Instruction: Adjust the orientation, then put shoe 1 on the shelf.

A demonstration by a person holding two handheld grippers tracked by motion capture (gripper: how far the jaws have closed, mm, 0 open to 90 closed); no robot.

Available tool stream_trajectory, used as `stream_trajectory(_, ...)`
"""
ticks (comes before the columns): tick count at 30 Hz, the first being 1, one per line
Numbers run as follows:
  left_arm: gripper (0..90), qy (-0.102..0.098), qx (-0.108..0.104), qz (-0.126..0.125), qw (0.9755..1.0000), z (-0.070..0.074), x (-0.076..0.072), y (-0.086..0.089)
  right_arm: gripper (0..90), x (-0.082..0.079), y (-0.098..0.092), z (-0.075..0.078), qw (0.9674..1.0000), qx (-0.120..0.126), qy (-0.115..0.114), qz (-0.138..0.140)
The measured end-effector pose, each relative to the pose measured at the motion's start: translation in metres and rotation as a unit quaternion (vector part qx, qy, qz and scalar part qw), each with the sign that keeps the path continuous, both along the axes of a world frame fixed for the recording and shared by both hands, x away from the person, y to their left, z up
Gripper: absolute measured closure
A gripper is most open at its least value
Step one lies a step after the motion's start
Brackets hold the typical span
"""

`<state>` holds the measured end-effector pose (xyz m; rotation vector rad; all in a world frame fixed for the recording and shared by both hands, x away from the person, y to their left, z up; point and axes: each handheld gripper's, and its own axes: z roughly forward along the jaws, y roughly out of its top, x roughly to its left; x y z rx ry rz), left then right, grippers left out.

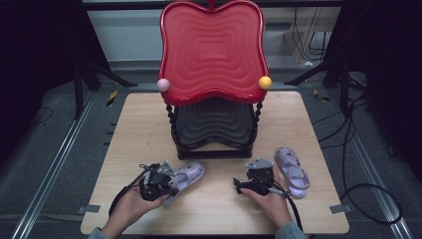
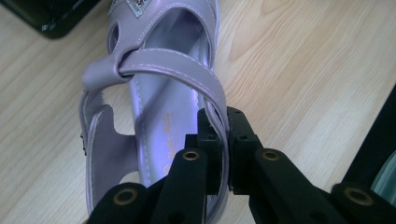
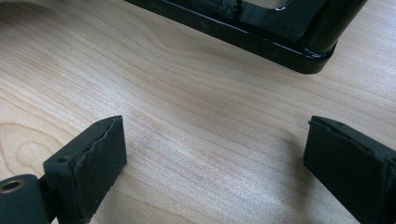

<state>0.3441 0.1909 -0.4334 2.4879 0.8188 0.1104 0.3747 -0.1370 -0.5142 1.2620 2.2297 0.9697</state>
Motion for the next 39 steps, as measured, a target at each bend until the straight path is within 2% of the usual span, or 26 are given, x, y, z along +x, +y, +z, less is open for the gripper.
stream_trajectory(1, 86.1, 0.000, 0.000, 0.000, 1.0000, 0.000, 0.000, 0.000, 6.1, 0.000, 0.000, 0.000, 1.0000, 0.000, 0.000, 0.000)
stream_trajectory(2, 86.1, -0.004, -0.012, 0.000, 0.9999, 0.002, 0.000, -0.003, 6.1, 0.000, 0.000, 0.000, 1.0000, 0.000, 0.000, 0.000)
stream_trajectory(3, 86.1, -0.004, -0.012, 0.000, 0.9999, 0.002, 0.000, -0.003, 6.1, 0.000, 0.000, 0.000, 1.0000, 0.000, 0.000, 0.000)
stream_trajectory(4, 86.1, -0.007, -0.022, 0.001, 0.9997, 0.003, 0.001, -0.006, 6.1, 0.000, 0.000, 0.000, 1.0000, 0.000, 0.000, 0.000)
stream_trajectory(12, 86.1, -0.014, -0.037, 0.002, 0.9992, 0.008, 0.003, -0.013, 6.1, 0.000, 0.000, 0.000, 1.0000, 0.000, 0.000, 0.000)
stream_trajectory(18, 86.1, -0.018, -0.057, -0.003, 0.9982, 0.019, 0.000, -0.017, 6.1, 0.000, 0.000, 0.000, 1.0000, 0.000, 0.000, 0.000)
stream_trajectory(22, 86.1, -0.023, -0.088, 0.002, 0.9958, 0.031, 0.001, -0.021, 6.1, 0.000, 0.000, 0.000, 1.0000, 0.000, 0.000, 0.000)
stream_trajectory(23, 86.1, -0.023, -0.088, 0.002, 0.9958, 0.031, 0.001, -0.021, 6.1, 0.000, 0.000, 0.000, 1.0000, 0.000, 0.000, 0.000)
stream_trajectory(26, 86.1, -0.029, -0.112, 0.006, 0.9932, 0.041, 0.003, -0.027, 6.1, 0.000, 0.000, 0.000, 1.0000, 0.000, 0.000, 0.000)
stream_trajectory(31, 86.1, -0.036, -0.129, 0.005, 0.9909, 0.050, 0.006, -0.035, 6.1, 0.000, 0.000, 0.000, 1.0000, -0.001, 0.000, 0.001)
stream_trajectory(32, 86.1, -0.041, -0.141, 0.007, 0.9892, 0.055, 0.008, -0.039, 6.1, 0.000, 0.000, 0.000, 1.0000, -0.002, 0.000, 0.000)
stream_trajectory(35, 86.2, -0.050, -0.147, 0.010, 0.9878, 0.058, 0.010, -0.044, 6.1, 0.000, 0.000, 0.000, 1.0000, -0.002, 0.000, 0.000)
stream_trajectory(39, 86.2, -0.076, -0.169, 0.020, 0.9825, 0.066, 0.016, -0.058, 6.1, 0.000, 0.000, 0.000, 1.0000, -0.002, 0.000, 0.001)
